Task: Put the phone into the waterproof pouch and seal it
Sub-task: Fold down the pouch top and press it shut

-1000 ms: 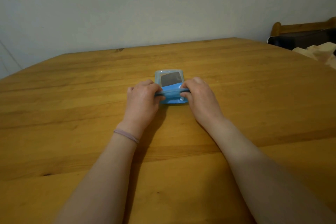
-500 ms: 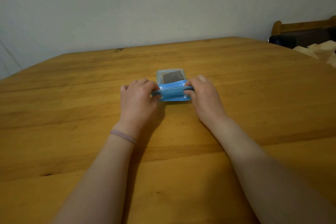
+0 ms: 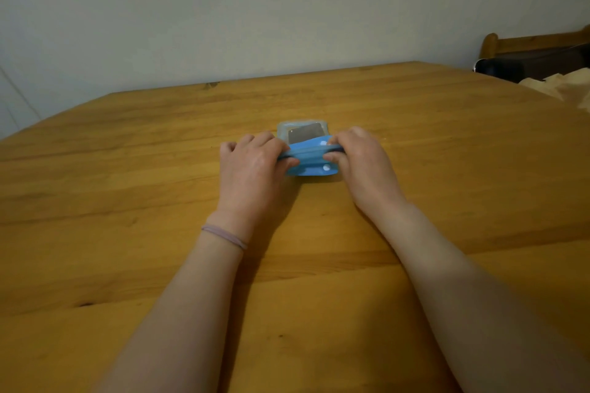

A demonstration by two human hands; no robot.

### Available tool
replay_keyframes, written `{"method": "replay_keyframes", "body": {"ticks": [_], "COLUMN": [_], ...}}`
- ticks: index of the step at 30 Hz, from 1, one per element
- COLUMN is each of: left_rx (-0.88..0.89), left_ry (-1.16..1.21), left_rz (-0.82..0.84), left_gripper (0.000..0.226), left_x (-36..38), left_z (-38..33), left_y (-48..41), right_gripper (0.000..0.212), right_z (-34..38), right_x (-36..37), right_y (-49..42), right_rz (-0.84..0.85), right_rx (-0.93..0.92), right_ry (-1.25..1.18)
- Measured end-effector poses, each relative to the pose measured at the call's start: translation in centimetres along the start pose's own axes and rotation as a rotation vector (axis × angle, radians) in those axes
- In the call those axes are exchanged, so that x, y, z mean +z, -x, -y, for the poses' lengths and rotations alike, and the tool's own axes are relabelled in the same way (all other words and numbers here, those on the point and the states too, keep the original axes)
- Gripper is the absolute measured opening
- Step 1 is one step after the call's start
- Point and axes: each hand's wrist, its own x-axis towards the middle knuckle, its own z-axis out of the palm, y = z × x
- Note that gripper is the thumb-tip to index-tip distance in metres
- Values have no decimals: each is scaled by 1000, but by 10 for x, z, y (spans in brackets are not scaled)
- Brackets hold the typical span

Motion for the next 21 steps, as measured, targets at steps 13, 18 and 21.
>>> {"method": "replay_keyframes", "body": {"ticks": [13, 18, 21], "left_rx": [-129, -170, -165], "left_ry": [1, 69, 138], "left_rz": [38, 23, 28], "left_gripper": [35, 31, 41], "left_x": [1, 1, -1], "left_z": [18, 16, 13], "left_y": [0, 0, 2], "right_gripper": [15, 15, 13], "right_z": [-14, -13, -10], "right_x": [-7, -6, -4], "right_y": [-1, 1, 2], "right_rz": [-55, -62, -54], "right_rx": [132, 96, 29], "right_ry": [-82, -73, -33]}}
